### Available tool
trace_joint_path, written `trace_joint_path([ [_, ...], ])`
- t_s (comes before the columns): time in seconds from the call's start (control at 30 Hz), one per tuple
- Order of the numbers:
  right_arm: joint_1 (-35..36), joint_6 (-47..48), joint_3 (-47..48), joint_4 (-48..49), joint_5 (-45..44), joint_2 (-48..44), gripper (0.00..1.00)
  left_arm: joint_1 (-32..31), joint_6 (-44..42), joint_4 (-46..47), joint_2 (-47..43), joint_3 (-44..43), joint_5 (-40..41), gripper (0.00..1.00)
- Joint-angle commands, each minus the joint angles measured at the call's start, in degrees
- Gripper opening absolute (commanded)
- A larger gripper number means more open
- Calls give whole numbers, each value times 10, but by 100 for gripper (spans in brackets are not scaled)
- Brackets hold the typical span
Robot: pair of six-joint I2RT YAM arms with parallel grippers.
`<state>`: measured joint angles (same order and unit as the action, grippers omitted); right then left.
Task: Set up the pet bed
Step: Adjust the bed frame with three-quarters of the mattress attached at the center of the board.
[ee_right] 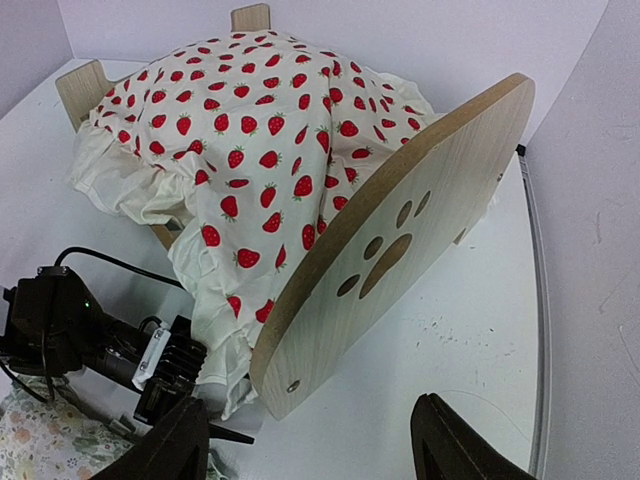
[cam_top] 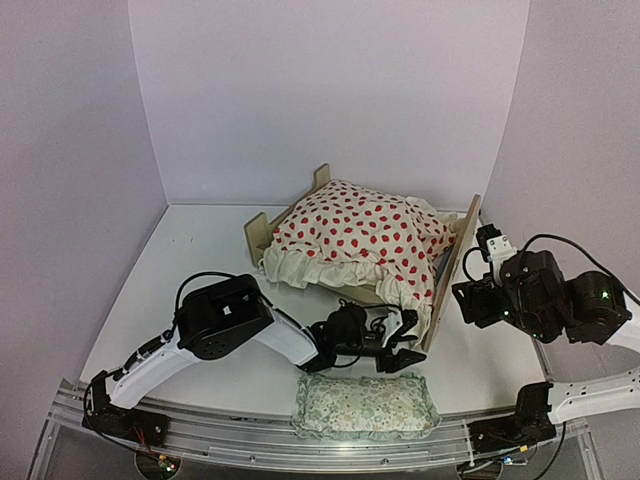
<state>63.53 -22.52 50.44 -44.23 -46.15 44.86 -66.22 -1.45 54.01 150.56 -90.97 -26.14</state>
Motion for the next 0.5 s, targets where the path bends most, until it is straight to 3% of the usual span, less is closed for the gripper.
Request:
trace_joint_path([
  [0.0, 1, 2, -5, 11, 7, -6, 70, 2, 8, -14, 20, -18, -9, 57],
  [0.23, 1, 2, -8, 12, 11, -10, 70, -6, 18, 4, 33, -32, 8, 51],
  [0.47, 1, 3, -11, 14, 16, -19, 70, -9, 26, 13, 43, -42, 30, 37],
])
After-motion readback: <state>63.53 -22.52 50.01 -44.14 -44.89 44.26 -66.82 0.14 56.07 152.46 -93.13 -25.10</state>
